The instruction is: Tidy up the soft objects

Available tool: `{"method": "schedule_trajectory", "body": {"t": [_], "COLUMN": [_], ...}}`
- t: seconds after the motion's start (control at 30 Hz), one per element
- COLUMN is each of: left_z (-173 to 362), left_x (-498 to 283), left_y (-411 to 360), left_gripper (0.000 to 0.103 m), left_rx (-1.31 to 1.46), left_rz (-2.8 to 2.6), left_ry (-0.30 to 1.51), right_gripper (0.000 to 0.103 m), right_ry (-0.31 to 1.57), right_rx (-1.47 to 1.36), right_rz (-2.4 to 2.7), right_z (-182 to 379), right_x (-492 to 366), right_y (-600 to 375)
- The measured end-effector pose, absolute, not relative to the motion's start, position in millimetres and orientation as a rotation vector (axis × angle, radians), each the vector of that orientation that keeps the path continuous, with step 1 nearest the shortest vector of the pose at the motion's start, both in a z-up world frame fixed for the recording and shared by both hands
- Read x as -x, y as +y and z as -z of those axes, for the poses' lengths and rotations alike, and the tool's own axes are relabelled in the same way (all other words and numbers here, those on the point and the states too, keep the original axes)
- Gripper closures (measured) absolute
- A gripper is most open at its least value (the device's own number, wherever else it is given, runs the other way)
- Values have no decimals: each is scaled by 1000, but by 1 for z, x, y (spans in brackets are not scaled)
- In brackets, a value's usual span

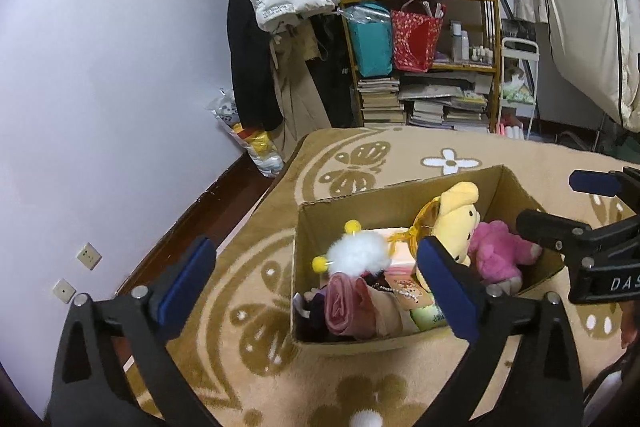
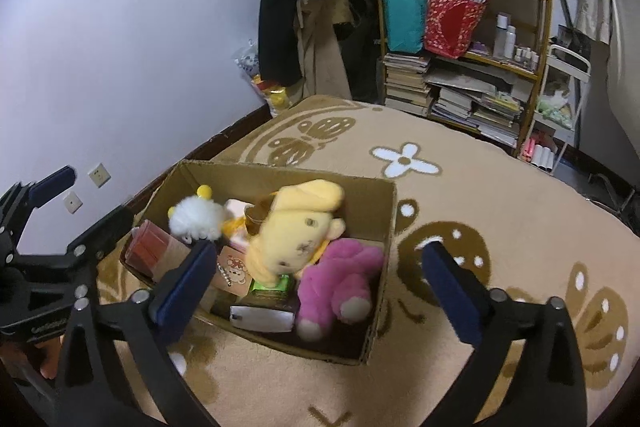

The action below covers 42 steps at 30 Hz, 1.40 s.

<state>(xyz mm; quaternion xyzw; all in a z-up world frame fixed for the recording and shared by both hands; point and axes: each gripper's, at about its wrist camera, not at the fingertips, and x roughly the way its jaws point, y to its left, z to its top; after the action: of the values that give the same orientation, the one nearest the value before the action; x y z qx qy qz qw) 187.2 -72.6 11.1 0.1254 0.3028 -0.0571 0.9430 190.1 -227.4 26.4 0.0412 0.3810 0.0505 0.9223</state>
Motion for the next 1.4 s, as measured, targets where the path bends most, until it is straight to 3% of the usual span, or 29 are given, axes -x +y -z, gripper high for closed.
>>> {"method": "schedule_trajectory", "body": {"t": [0.77,1.13,1.4], "left_z": [-71,-101,-94], "left_x": [-95,-36,-6], "left_y": [-47,-21,-16], "left_gripper": [0,0,0], "left_rx": [-247,-144,-119], "left_rz": [47,43,86], "left_ry": [535,432,390], "right_gripper": [0,0,0], "right_ry": [616,576,539], "right_rx": [-115,-108,-92], "right_rz": [-96,-116,-132], "right_z": [-101,-112,-114], "right_x": [-95,-42,-7], "right_y": [-222,-210,-202]}}
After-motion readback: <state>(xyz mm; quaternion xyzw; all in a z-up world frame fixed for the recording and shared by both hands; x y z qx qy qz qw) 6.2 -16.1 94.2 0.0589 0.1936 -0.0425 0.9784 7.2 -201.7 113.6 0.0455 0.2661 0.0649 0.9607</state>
